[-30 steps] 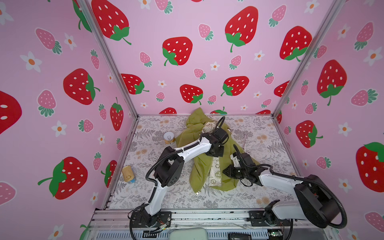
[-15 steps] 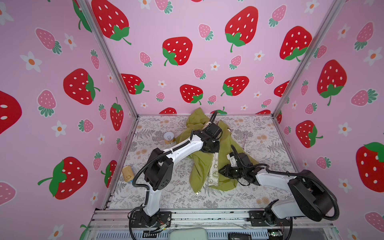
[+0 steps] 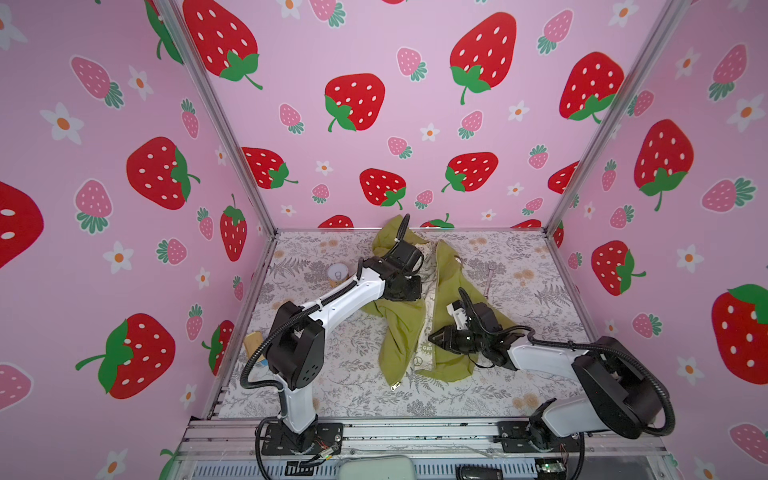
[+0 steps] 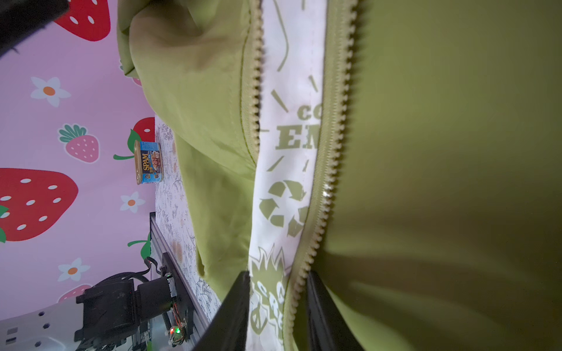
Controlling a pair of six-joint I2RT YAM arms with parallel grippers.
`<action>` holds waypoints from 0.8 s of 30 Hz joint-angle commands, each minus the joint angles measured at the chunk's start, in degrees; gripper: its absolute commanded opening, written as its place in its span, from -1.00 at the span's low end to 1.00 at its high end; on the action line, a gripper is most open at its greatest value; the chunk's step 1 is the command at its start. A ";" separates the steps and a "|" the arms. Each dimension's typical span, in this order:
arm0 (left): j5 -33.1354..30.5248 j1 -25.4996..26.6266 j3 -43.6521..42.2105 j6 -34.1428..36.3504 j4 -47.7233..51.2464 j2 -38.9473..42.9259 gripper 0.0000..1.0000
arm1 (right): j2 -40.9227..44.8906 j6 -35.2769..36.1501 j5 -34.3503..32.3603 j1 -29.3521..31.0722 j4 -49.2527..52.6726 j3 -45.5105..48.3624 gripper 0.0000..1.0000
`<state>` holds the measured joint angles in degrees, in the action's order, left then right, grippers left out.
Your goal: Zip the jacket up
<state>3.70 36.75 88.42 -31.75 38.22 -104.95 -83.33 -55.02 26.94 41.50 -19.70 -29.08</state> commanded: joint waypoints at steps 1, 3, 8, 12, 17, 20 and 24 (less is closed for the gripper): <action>0.73 -1.86 -1.98 -0.42 -0.08 3.13 -0.50 | -1.26 -0.39 -0.49 2.29 -1.13 -4.21 -0.31; 0.86 -3.25 -3.46 -0.33 -0.15 4.64 -0.47 | -2.75 -0.03 -0.83 3.77 -0.61 -7.27 -0.30; 1.54 -6.86 -8.01 -0.09 -0.66 7.86 -0.42 | -10.41 0.62 -0.49 7.23 0.15 -15.11 -0.31; 2.96 -9.64 -11.78 -0.22 -1.88 10.47 -0.39 | -16.77 0.53 0.23 9.37 0.02 -19.77 -0.39; 3.78 -10.34 -12.51 1.17 -1.85 11.44 -0.26 | -15.06 1.63 -1.51 9.75 2.32 -20.88 -0.39; 5.48 -10.26 -12.30 1.90 -1.88 11.41 -0.23 | -10.41 3.84 -4.28 9.06 7.72 -21.24 -0.32; 4.57 -8.78 -13.58 2.72 -2.01 12.61 -0.18 | -2.51 6.38 -9.98 4.79 17.82 -19.66 -0.15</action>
<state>8.12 26.76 76.07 -30.37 36.12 -94.63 -91.02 -51.33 22.59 49.30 -10.24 -48.56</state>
